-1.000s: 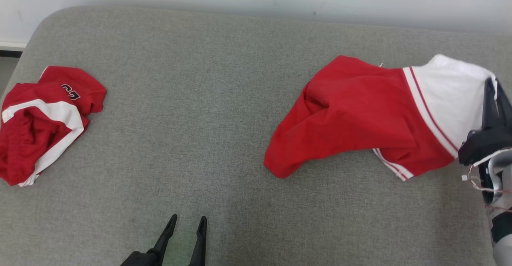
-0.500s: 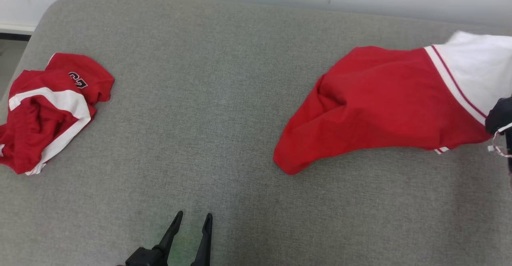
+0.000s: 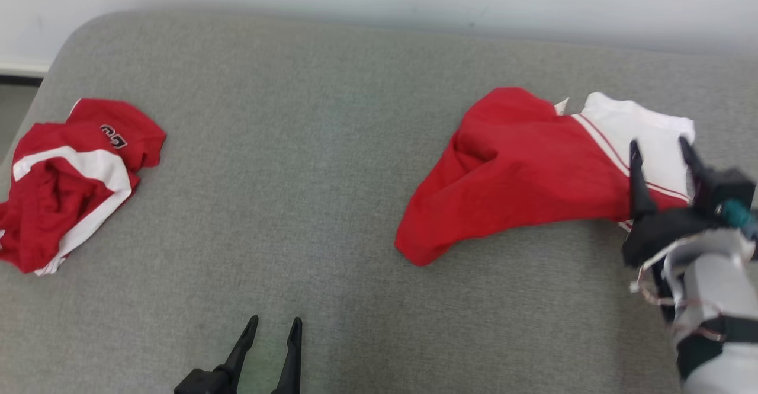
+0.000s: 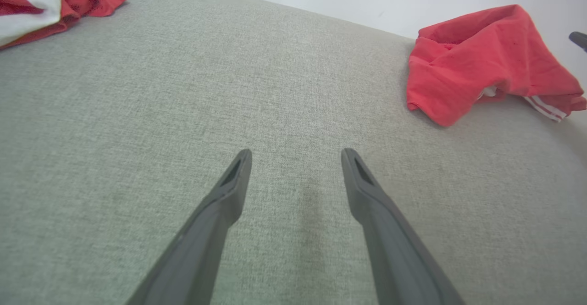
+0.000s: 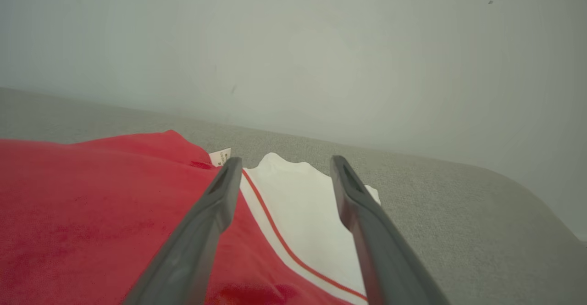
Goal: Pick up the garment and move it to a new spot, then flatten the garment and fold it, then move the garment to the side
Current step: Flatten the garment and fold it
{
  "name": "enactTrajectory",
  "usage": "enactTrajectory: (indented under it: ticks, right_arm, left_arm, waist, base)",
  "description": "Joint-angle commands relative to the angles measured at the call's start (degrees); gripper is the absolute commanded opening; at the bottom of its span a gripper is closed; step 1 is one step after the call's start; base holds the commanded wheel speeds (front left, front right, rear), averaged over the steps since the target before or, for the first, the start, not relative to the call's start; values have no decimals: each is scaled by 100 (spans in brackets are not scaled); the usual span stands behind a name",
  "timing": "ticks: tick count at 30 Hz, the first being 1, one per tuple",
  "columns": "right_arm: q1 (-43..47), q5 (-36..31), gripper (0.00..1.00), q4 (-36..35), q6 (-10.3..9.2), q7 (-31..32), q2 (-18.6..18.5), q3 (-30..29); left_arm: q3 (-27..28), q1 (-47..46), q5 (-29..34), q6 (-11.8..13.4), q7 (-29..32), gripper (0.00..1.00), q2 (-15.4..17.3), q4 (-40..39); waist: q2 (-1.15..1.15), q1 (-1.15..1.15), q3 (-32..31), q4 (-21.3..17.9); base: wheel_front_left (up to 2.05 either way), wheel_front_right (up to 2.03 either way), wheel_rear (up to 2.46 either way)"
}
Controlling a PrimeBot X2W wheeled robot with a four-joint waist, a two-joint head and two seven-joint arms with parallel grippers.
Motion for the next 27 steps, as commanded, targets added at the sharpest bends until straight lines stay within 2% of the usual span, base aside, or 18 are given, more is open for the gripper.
enactTrajectory:
  ticks: [1,7,13,23,27]
  right_arm:
    - [188,125,100,-75,-12,-2,14,68]
    - [935,637,100,-351,-12,-1,108,530]
    - [1356,928,100,-326,-12,-2,181,913]
    - [1253,1090,100,22,-12,-2,130,836]
    - [1127,1139,100,237,-12,-2,114,553]
  left_arm:
    - [-3,94,11,11,-20,100,1,3]
    - [-1,154,-23,9,-20,100,2,19]
    - [12,223,-27,8,-20,100,2,35]
    - [-67,78,-69,6,-20,100,1,14]
    - [-91,38,-74,6,-20,100,1,21]
  waist:
    - [0,0,-148,-128]
    - [0,0,-293,-243]
    - [0,0,-305,-297]
    - [0,0,-35,-139]
    - [0,0,91,-38]
  base:
    - [0,0,0]
    - [0,0,0]
    - [0,0,0]
    - [0,0,0]
    - [0,0,0]
